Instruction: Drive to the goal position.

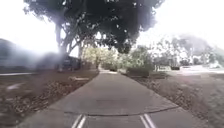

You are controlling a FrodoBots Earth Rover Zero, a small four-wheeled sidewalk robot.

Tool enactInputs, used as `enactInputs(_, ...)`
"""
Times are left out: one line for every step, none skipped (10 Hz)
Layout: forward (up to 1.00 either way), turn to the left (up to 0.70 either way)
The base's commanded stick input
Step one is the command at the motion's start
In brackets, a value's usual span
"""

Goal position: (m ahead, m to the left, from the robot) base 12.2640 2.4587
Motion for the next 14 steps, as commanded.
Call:
enactInputs(0.70,0.00)
enactInputs(0.70,0.00)
enactInputs(0.70,0.00)
enactInputs(0.70,0.00)
enactInputs(0.70,0.00)
enactInputs(0.70,0.00)
enactInputs(0.70,0.00)
enactInputs(0.70,0.00)
enactInputs(0.70,0.00)
enactInputs(0.70,0.00)
enactInputs(0.70,0.00)
enactInputs(0.70,0.00)
enactInputs(0.70,-0.11)
enactInputs(0.70,-0.25)
